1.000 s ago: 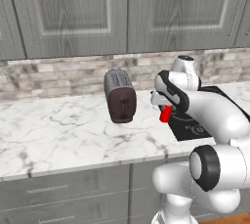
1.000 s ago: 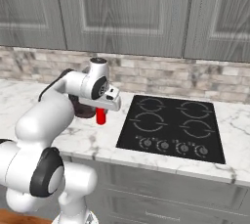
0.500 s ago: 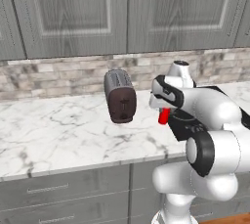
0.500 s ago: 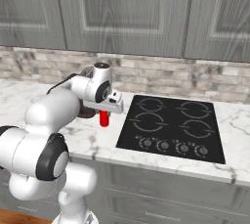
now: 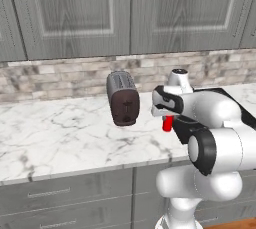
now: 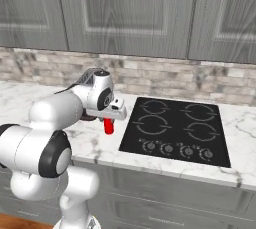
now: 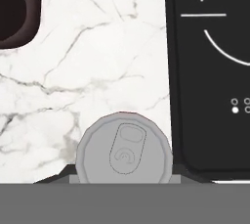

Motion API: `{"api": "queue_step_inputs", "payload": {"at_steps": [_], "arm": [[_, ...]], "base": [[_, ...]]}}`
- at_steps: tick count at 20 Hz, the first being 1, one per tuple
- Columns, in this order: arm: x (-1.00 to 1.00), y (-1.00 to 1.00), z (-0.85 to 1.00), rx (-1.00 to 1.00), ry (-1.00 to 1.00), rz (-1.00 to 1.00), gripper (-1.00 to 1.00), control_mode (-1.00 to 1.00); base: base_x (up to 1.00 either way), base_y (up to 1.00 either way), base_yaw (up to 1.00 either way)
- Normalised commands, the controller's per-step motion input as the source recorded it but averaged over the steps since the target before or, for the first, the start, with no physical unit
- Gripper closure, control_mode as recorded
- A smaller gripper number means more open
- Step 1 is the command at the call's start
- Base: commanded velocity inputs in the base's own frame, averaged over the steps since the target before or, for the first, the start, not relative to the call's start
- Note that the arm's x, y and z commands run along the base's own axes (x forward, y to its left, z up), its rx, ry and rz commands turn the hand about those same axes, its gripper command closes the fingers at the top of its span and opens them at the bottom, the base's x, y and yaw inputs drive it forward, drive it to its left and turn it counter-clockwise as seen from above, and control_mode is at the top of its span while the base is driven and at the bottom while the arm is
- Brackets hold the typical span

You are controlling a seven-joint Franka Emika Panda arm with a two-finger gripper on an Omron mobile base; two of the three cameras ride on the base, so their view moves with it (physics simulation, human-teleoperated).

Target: Four empty soda cans are scattered around the kitchen. Gather all the cans and cluster them next to the stove for recycling.

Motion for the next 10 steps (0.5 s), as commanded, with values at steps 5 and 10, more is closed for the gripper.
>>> {"api": "queue_step_inputs", "payload": {"at_steps": [5, 10], "arm": [[0.01, 0.0, -0.09, 0.0, 0.0, 0.0, 1.0, -1.0], [0.0, -0.03, -0.12, 0.0, 0.0, 0.0, 1.0, -1.0]], "base": [[0.0, 0.0, 0.0], [0.0, 0.0, 0.0]]}}
